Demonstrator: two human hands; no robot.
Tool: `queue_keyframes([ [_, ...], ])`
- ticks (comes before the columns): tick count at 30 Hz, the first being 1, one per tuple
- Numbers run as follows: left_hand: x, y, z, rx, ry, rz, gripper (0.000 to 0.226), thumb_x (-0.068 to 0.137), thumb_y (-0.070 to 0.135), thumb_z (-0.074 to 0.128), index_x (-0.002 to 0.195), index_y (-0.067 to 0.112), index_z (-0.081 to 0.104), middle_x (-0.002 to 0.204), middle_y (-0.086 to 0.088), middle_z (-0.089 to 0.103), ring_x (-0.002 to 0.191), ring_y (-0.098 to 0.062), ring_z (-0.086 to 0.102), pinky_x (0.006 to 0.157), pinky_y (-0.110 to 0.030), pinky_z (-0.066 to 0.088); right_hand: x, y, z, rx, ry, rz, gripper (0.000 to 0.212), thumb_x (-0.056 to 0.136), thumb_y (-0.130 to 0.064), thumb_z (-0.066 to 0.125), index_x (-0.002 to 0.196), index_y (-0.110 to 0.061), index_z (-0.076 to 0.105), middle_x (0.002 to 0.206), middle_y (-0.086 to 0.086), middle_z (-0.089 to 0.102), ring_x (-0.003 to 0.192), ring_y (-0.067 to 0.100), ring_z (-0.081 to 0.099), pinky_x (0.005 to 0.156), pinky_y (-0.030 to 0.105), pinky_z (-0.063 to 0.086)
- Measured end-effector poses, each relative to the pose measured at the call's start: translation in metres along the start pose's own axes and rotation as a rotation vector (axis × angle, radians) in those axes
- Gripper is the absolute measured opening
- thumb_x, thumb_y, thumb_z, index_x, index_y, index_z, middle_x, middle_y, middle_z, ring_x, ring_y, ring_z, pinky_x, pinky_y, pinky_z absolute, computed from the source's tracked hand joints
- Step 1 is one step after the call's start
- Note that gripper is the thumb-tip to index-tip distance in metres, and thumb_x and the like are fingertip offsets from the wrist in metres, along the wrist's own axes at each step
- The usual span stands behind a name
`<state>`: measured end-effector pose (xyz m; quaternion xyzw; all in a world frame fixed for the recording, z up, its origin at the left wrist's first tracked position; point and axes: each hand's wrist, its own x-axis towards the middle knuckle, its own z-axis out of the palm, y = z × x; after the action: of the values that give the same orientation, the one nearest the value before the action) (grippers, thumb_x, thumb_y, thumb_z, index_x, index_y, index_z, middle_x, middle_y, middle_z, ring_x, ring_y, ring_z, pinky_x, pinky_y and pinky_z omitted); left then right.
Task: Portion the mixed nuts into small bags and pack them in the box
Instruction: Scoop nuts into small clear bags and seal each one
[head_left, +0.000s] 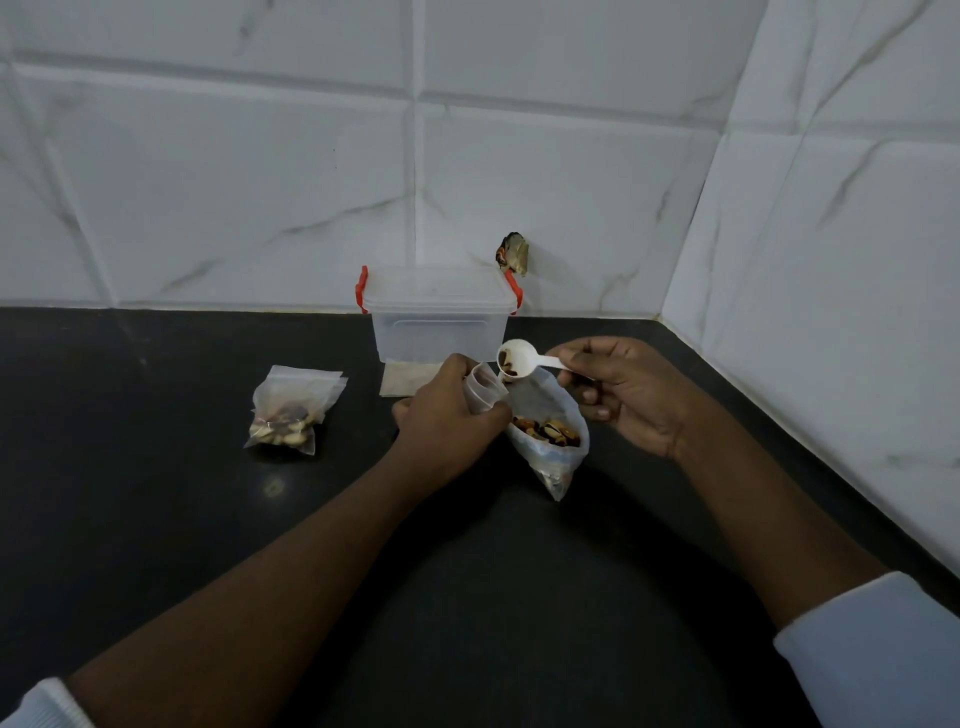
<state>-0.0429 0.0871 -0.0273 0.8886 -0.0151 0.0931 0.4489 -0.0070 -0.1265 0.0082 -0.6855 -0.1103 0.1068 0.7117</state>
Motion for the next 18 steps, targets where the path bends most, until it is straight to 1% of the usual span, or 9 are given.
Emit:
queue_keyframes([
  [2, -0.001, 0.0, -0.001, -0.004, 0.009, 0.018, 0.035, 0.092, 0.043, 0.069, 0.117, 0.038, 0.045, 0.108, 0.02, 0.058, 0.105, -0.006, 0.051, 0.113, -0.046, 0.023, -0.002, 0.0, 0.008, -0.073, -0.018, -0.07, 0.017, 0.1, -0.007, 0.06, 0.108, -0.005, 0.075, 0.081, 0.009, 0.071, 0.058, 0.011, 0.047, 0.048, 0.02, 0.036],
  [5, -0.001, -0.003, 0.0, -0.036, 0.012, 0.029, 0.036, 0.091, 0.045, 0.07, 0.118, 0.036, 0.048, 0.108, 0.019, 0.06, 0.11, -0.01, 0.057, 0.116, -0.052, 0.029, -0.006, 0.0, 0.014, -0.421, -0.058, -0.212, 0.018, 0.097, -0.01, 0.067, 0.107, -0.018, 0.08, 0.094, 0.007, 0.077, 0.067, 0.014, 0.054, 0.055, 0.023, 0.043],
  [6, 0.0, -0.004, 0.001, -0.042, 0.012, 0.028, 0.036, 0.091, 0.046, 0.071, 0.117, 0.036, 0.048, 0.105, 0.02, 0.06, 0.111, -0.012, 0.058, 0.115, -0.055, 0.032, -0.006, 0.0, 0.014, -0.481, -0.07, -0.24, 0.018, 0.096, -0.012, 0.07, 0.107, -0.02, 0.081, 0.098, 0.006, 0.078, 0.068, 0.013, 0.055, 0.056, 0.024, 0.044],
  [8, 0.001, -0.006, 0.002, -0.057, 0.013, 0.036, 0.038, 0.09, 0.047, 0.072, 0.115, 0.038, 0.046, 0.101, 0.023, 0.056, 0.11, -0.013, 0.059, 0.111, -0.057, 0.038, -0.007, -0.001, 0.013, -0.483, -0.069, -0.268, 0.017, 0.093, -0.012, 0.073, 0.106, -0.02, 0.081, 0.1, 0.005, 0.078, 0.07, 0.015, 0.055, 0.057, 0.024, 0.045],
  [10, 0.002, -0.008, 0.003, -0.067, 0.02, 0.056, 0.041, 0.088, 0.048, 0.074, 0.114, 0.04, 0.044, 0.101, 0.026, 0.054, 0.11, -0.013, 0.059, 0.109, -0.057, 0.041, -0.007, -0.003, 0.011, -0.484, -0.039, -0.289, 0.017, 0.091, -0.012, 0.075, 0.105, -0.019, 0.081, 0.098, 0.006, 0.077, 0.072, 0.015, 0.056, 0.058, 0.022, 0.045],
  [13, 0.002, -0.009, 0.004, -0.085, 0.016, 0.065, 0.042, 0.085, 0.051, 0.073, 0.113, 0.041, 0.043, 0.102, 0.027, 0.054, 0.11, -0.012, 0.059, 0.109, -0.057, 0.042, -0.007, -0.005, 0.004, -0.491, 0.021, -0.31, 0.015, 0.091, -0.013, 0.076, 0.104, -0.018, 0.08, 0.094, 0.006, 0.077, 0.069, 0.007, 0.056, 0.059, 0.016, 0.045],
  [15, 0.003, -0.01, 0.004, -0.094, 0.033, 0.064, 0.042, 0.085, 0.049, 0.073, 0.114, 0.039, 0.044, 0.102, 0.023, 0.056, 0.107, -0.009, 0.059, 0.106, -0.053, 0.045, -0.005, -0.005, -0.002, -0.515, 0.081, -0.326, 0.013, 0.091, -0.016, 0.076, 0.102, -0.02, 0.081, 0.081, -0.002, 0.074, 0.065, 0.006, 0.052, 0.058, 0.015, 0.044],
  [16, 0.004, -0.01, 0.005, -0.106, 0.053, 0.07, 0.043, 0.086, 0.047, 0.074, 0.115, 0.037, 0.044, 0.104, 0.019, 0.057, 0.106, -0.009, 0.059, 0.102, -0.048, 0.049, -0.004, -0.005, -0.005, -0.531, 0.109, -0.328, 0.011, 0.092, -0.017, 0.076, 0.101, -0.02, 0.081, 0.075, -0.007, 0.071, 0.064, 0.004, 0.052, 0.057, 0.014, 0.043],
  [18, 0.001, -0.007, 0.003, -0.145, 0.096, 0.085, 0.049, 0.086, 0.043, 0.077, 0.119, 0.033, 0.043, 0.108, 0.014, 0.057, 0.104, -0.009, 0.06, 0.085, -0.029, 0.052, -0.003, -0.005, -0.008, -0.552, 0.146, -0.3, 0.009, 0.093, -0.018, 0.075, 0.099, -0.02, 0.081, 0.072, -0.007, 0.071, 0.061, 0.001, 0.052, 0.055, 0.012, 0.043],
])
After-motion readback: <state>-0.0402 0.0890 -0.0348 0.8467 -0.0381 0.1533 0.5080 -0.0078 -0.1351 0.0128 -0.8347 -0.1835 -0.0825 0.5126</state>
